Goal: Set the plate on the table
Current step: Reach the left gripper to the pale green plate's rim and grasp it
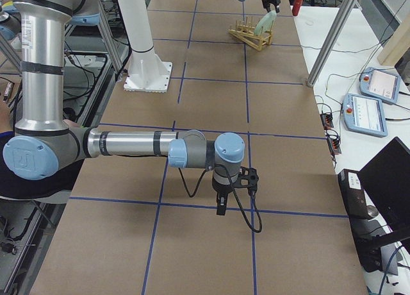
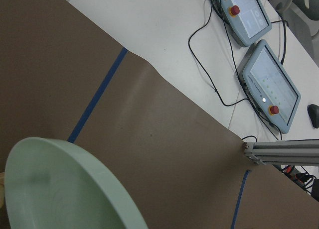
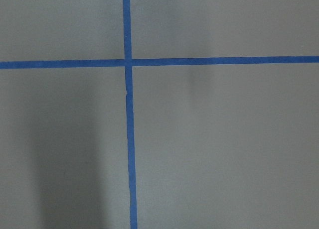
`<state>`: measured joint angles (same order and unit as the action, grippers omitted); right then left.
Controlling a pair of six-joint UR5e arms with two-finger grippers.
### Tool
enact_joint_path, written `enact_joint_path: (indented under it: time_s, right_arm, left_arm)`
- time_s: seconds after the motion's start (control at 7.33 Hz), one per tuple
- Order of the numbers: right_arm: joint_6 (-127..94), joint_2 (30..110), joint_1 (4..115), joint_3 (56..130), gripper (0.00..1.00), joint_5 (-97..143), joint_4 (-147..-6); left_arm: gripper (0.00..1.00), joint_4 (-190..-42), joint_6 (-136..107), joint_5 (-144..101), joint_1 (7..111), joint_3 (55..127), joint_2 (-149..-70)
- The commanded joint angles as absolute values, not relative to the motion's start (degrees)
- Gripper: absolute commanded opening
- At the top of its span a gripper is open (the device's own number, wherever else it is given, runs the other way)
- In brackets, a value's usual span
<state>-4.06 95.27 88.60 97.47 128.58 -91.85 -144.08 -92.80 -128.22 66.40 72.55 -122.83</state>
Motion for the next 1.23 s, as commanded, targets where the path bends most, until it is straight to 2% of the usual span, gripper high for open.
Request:
enact_joint_path:
  time_s: [0.0,0.55,1.09]
  right_arm:
    - [-4.13,95.27,88.59,97.47,1.00,128.58,-91.85]
    - [-4.13,95.27,88.59,97.47,1.00,128.58,-91.85]
    - [-4.04,95.27,88.59,97.47,1.00,128.58,-91.85]
  left_arm:
    - [0.33,-144.23,-92.55,-128.14,66.27,72.77,-122.35]
    - [0.03,-143.97,-92.55,-131.47,67.06,78.65,-118.92]
    - [0.00,-143.70,-93.16,-137.34,72.92,81.73,-118.12]
